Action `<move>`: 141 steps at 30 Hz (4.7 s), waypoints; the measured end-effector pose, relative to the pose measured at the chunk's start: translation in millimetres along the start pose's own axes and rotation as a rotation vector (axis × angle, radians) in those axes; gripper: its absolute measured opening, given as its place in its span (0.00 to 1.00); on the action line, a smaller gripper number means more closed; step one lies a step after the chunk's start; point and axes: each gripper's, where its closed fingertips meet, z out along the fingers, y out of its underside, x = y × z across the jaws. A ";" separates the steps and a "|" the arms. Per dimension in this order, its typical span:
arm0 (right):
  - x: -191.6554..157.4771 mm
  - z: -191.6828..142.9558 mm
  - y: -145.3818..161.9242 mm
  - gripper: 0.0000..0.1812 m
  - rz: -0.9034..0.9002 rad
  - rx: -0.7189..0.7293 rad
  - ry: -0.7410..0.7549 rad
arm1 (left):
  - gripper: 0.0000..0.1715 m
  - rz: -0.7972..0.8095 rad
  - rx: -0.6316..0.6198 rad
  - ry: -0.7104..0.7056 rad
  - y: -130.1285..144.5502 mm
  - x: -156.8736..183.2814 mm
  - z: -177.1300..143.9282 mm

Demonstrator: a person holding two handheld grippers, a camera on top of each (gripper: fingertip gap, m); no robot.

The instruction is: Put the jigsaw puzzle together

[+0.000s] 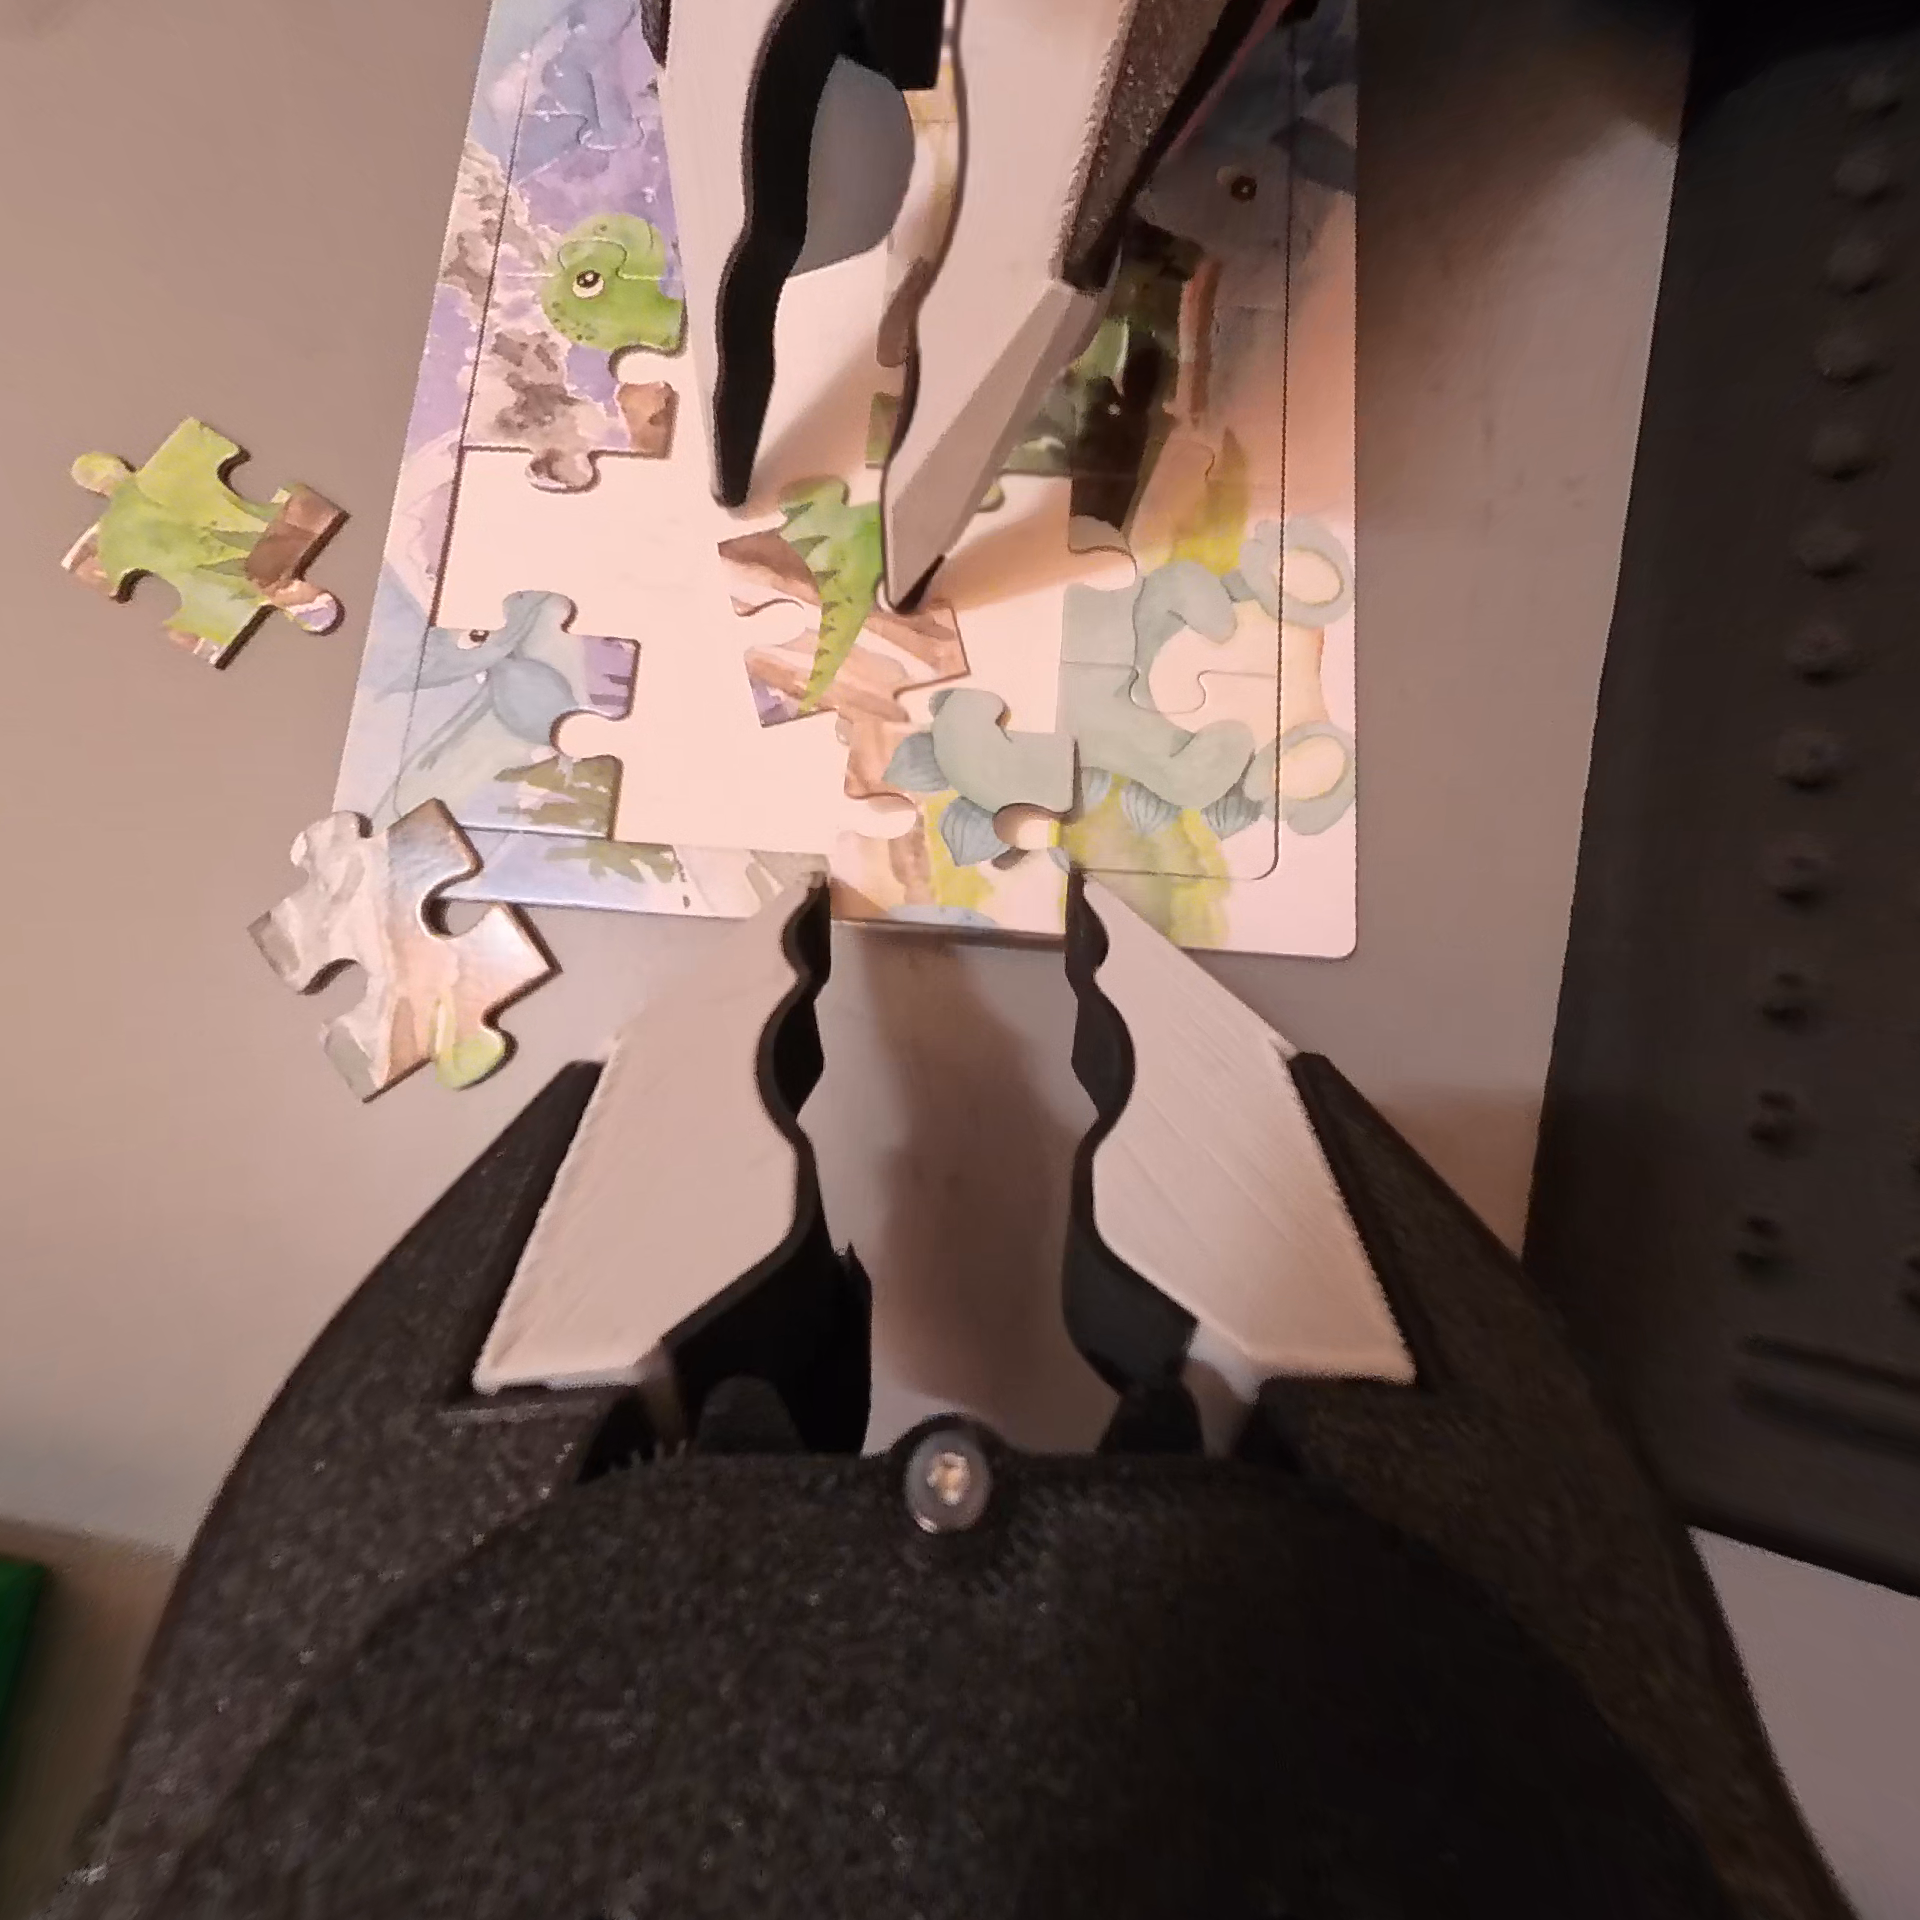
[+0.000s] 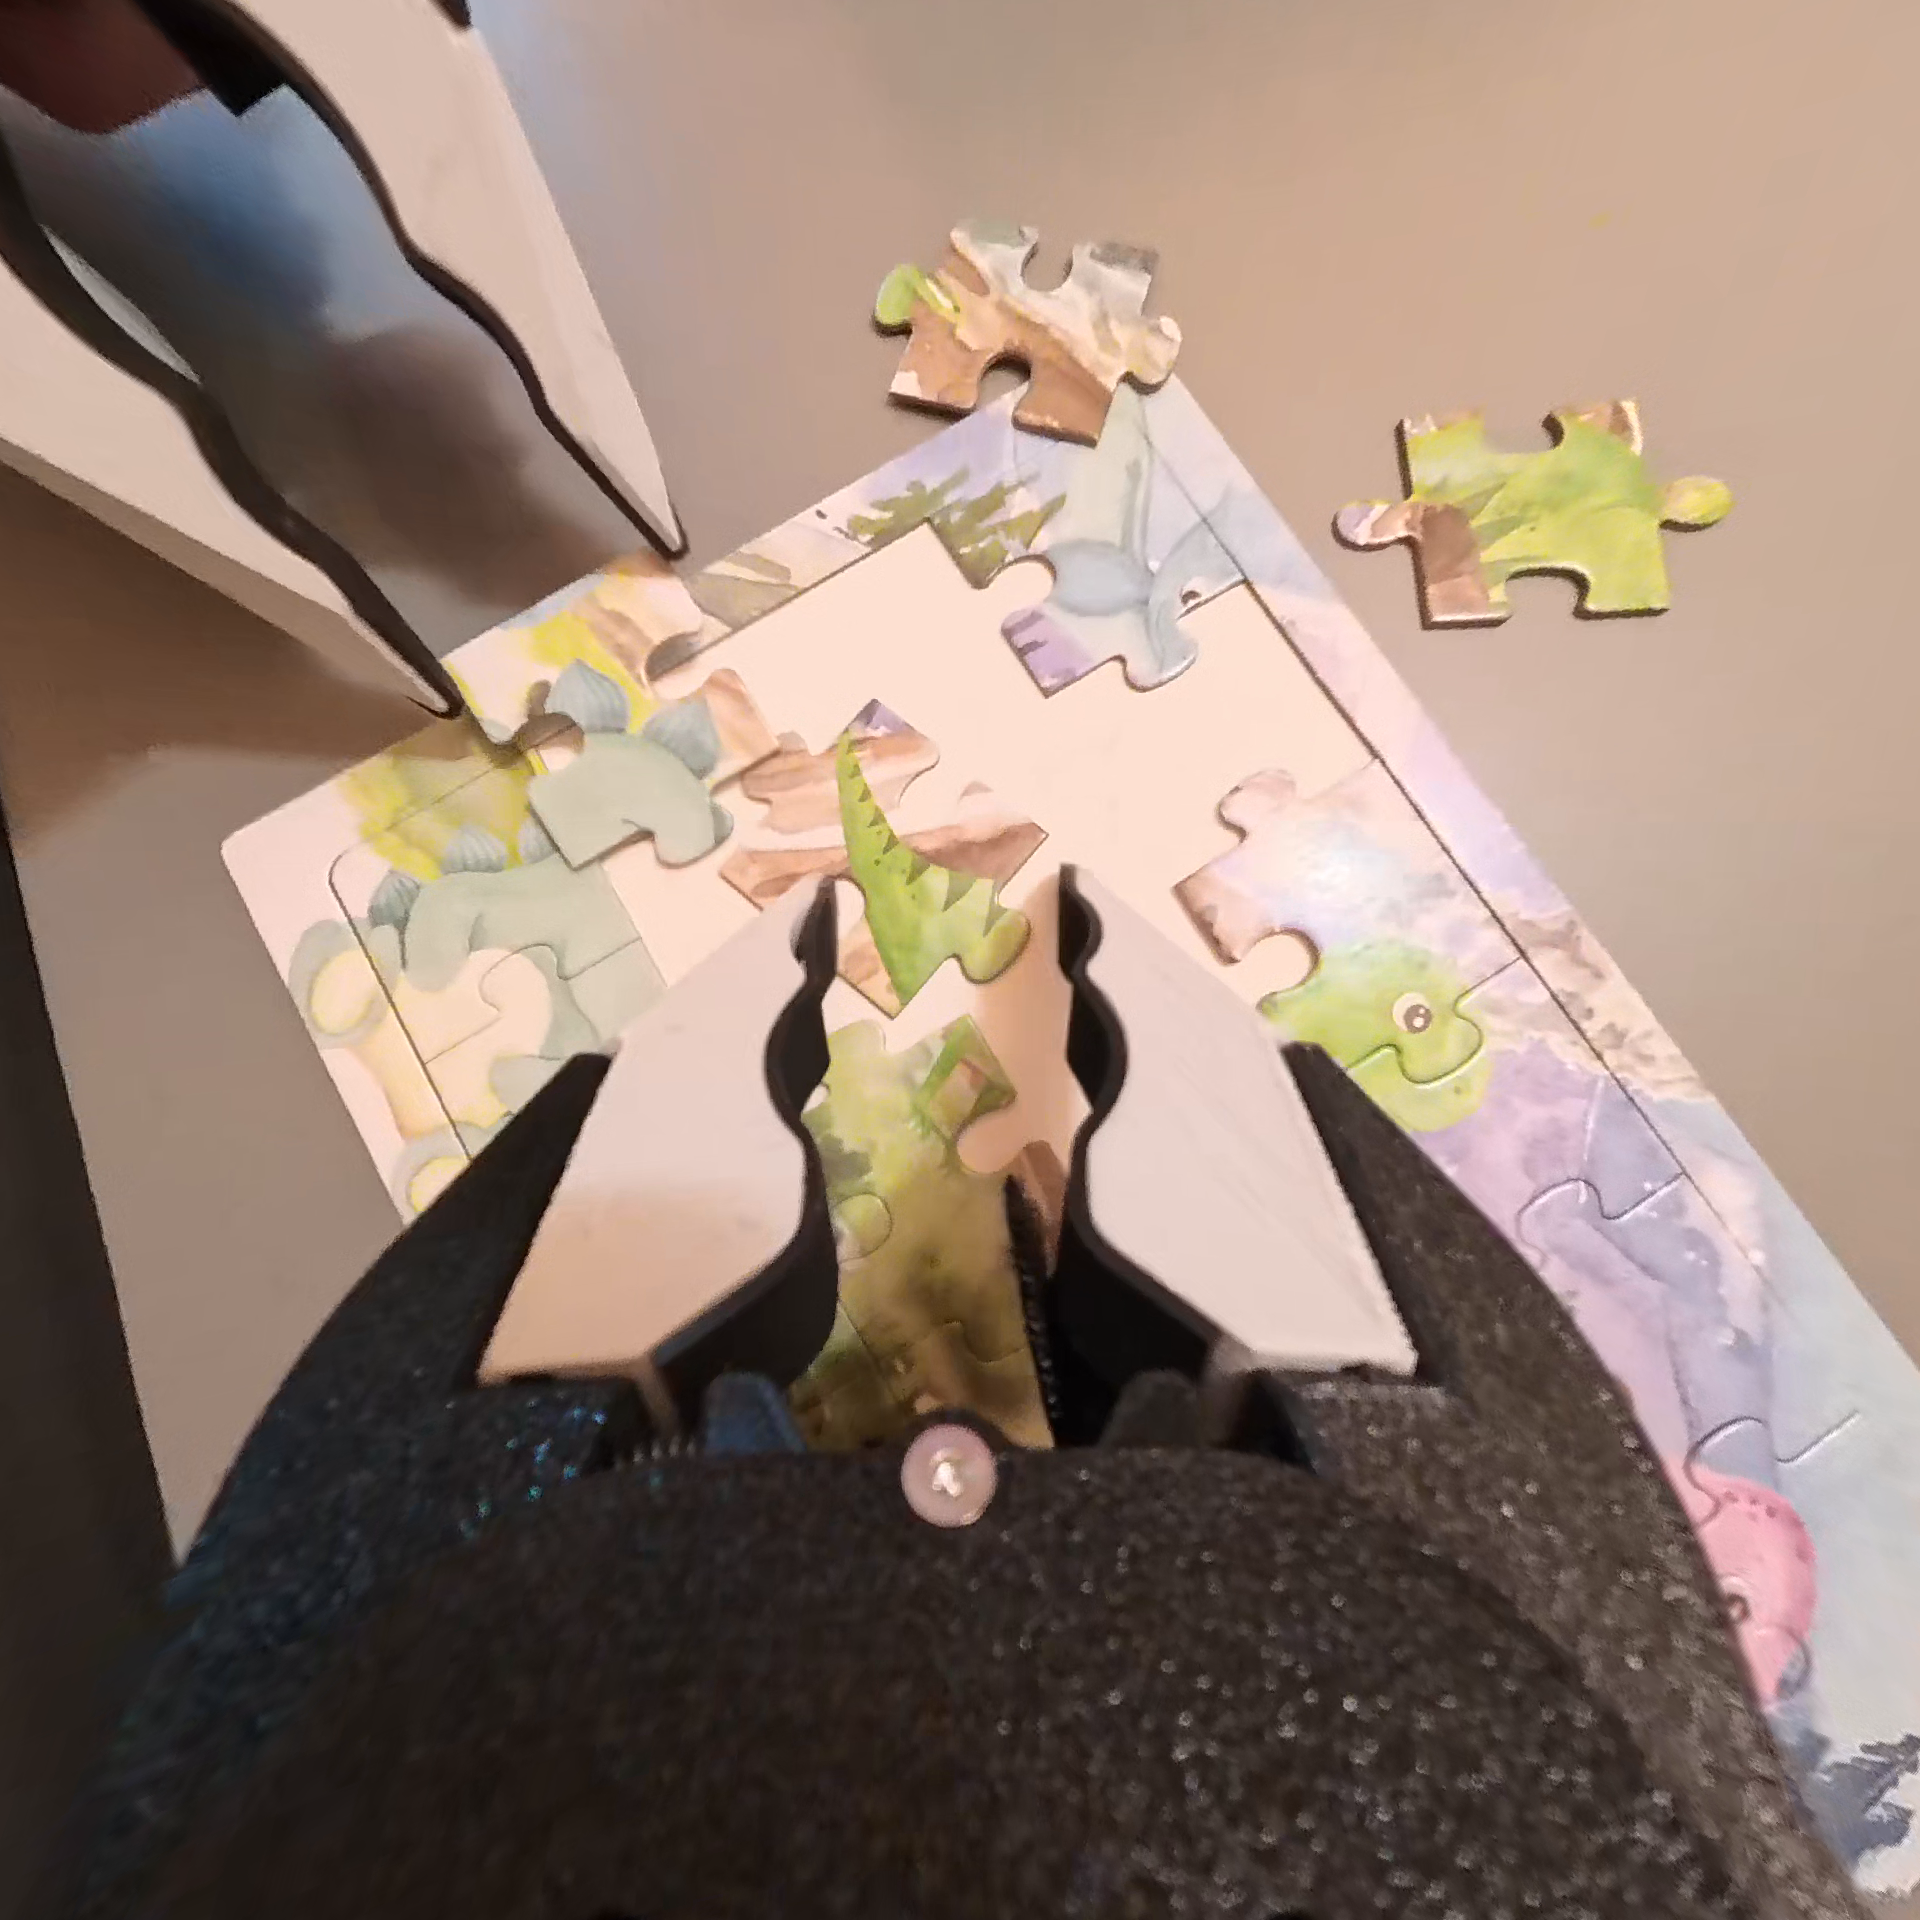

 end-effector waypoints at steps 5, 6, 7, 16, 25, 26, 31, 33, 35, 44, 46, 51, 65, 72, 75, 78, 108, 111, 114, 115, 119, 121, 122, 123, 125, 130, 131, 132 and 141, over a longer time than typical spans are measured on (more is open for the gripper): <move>-18.6 -1.3 -8.5 0.34 -0.075 0.018 -0.096 | 0.26 -0.017 0.003 -0.010 6.5 1.4 -6.4; -22.1 -1.6 -8.7 0.38 -0.094 0.009 -0.112 | 0.26 -0.019 0.003 -0.016 7.4 1.0 -7.2; -24.4 -1.4 -7.1 0.40 -0.107 -0.014 -0.117 | 0.26 -0.019 0.003 -0.020 8.1 0.8 -8.0; -15.9 6.5 -4.6 0.32 -0.064 -0.023 -0.034 | 0.26 -0.028 0.014 -0.032 9.3 0.4 -12.5; 2.5 -7.2 -10.4 0.06 -0.107 -0.005 0.047 | 0.26 0.002 0.025 -0.009 -4.1 -4.0 -2.0; 6.6 -10.7 -11.1 0.10 -0.096 0.000 0.052 | 0.26 0.002 0.031 0.000 -7.2 -4.2 -0.3; 12.1 -23.7 -9.9 0.10 -0.022 0.022 0.008 | 0.26 0.014 0.002 -0.004 -10.2 -8.8 10.7; -6.2 -25.0 -15.8 0.10 -0.009 0.064 -0.073 | 0.26 0.007 -0.003 0.004 -7.4 -6.7 13.4; -29.4 -22.2 -21.6 0.08 -0.022 0.100 -0.156 | 0.26 -0.003 -0.005 0.004 -4.0 -5.5 14.9; -51.1 9.4 -11.1 0.00 -0.100 -0.007 -0.155 | 0.24 -0.032 0.000 0.012 -3.8 -2.6 16.2; -51.1 9.8 -11.2 0.00 -0.100 0.004 -0.157 | 0.24 -0.042 0.014 0.012 -5.0 -3.0 12.4; -51.2 9.8 -11.1 0.00 -0.074 0.003 -0.166 | 0.05 -0.049 0.028 0.061 -8.0 6.9 16.3; 0.6 -22.8 -19.0 0.10 0.055 0.114 -0.031 | 0.04 -0.093 0.048 -0.004 -14.6 -8.8 12.1; 21.5 -13.6 11.3 0.19 0.062 0.033 0.027 | 0.14 -0.119 0.051 -0.044 -28.9 -43.1 36.9; 23.9 -13.0 14.7 0.17 0.061 0.016 0.046 | 0.14 -0.087 0.023 -0.036 -32.9 -42.3 46.0; 24.1 -12.4 14.5 0.17 0.065 0.018 0.062 | 0.12 -0.069 0.023 -0.048 -35.7 -39.0 49.1; 1.7 -20.4 13.5 0.13 0.063 0.049 -0.067 | 0.10 -0.136 0.019 0.066 -13.5 -41.6 23.5; 0.3 -12.0 10.7 0.14 -0.027 0.014 -0.036 | 0.10 -0.110 0.015 0.084 -16.1 -32.1 29.7; 5.7 -10.0 12.3 0.14 -0.038 -0.025 -0.031 | 0.10 -0.098 0.010 0.065 -18.5 -32.6 32.4; 9.6 -10.7 12.2 0.13 -0.033 -0.027 -0.021 | 0.10 -0.103 0.010 0.068 -18.9 -32.1 32.6; 18.5 -14.1 7.3 0.10 -0.003 0.001 -0.005 | 0.10 -0.097 0.015 0.073 -20.7 -30.2 33.7; 12.0 -12.3 9.7 0.11 0.009 -0.009 -0.046 | 0.10 -0.093 0.013 0.037 -20.0 -37.1 31.7; 12.1 -11.1 11.7 0.11 0.006 -0.018 -0.038 | 0.11 -0.094 0.014 0.016 -19.2 -42.1 28.9; 13.0 -10.9 12.8 0.11 -0.007 -0.020 -0.023 | 0.11 -0.101 0.023 -0.018 -18.3 -50.0 23.8; 19.3 -15.4 10.9 0.11 -0.017 -0.003 0.030 | 0.13 -0.160 0.044 -0.104 -12.8 -73.1 9.7; 27.1 -27.1 10.7 0.11 0.049 0.059 0.056 | 0.30 -0.306 0.035 -0.277 17.7 -112.6 -12.3; 27.6 -27.8 11.7 0.11 0.060 0.065 0.062 | 0.32 -0.326 0.034 -0.279 20.5 -113.2 -11.1; 27.7 -28.1 13.0 0.11 0.063 0.065 0.071 | 0.33 -0.342 0.028 -0.269 22.7 -111.5 -8.3; 23.6 -28.7 9.3 0.10 0.003 0.081 0.119 | 0.28 -0.354 -0.001 -0.290 23.8 -107.2 -1.2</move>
